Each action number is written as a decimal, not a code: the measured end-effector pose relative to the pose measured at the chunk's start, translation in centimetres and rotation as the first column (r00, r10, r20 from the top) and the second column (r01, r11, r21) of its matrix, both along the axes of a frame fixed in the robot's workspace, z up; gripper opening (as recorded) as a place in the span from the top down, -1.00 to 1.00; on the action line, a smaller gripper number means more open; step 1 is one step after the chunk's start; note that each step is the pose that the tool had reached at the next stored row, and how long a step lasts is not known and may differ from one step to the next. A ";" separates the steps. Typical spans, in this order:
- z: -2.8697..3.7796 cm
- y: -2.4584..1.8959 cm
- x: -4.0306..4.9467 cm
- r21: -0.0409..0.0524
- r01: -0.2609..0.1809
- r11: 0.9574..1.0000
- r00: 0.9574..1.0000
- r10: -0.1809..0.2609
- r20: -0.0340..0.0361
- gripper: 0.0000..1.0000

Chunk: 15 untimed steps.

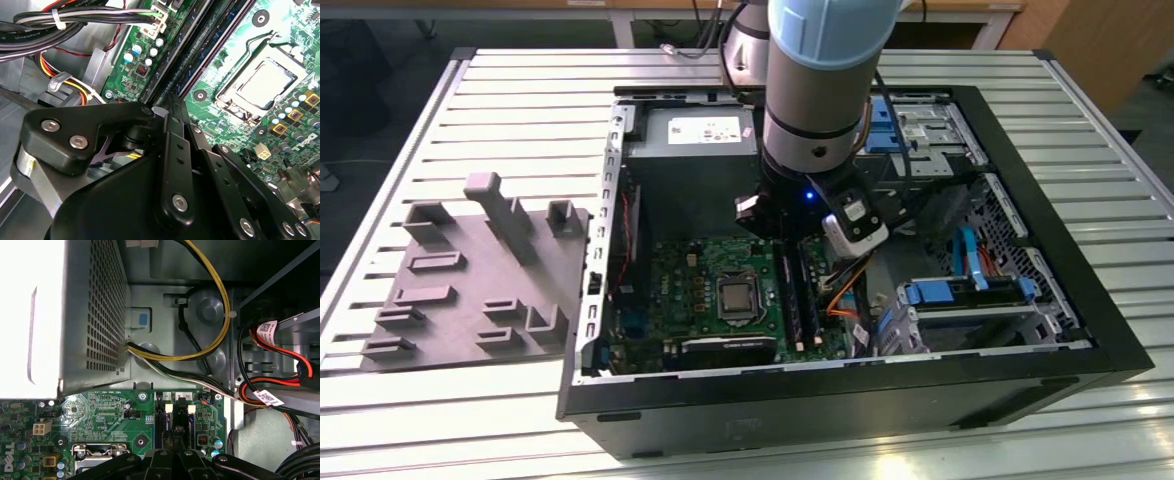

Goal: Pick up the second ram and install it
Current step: 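Press down the second ram until it locks into place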

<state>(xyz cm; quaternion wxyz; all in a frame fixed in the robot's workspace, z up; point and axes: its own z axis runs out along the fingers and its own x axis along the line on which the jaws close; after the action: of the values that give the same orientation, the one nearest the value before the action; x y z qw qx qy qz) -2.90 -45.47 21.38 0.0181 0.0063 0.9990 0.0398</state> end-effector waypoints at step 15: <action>1.37 0.00 0.00 0.001 0.000 1.000 1.000 0.000 0.000 0.79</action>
<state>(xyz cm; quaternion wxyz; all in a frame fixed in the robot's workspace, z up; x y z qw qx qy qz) -2.90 -45.47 22.75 0.0182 0.0063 0.9990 0.0401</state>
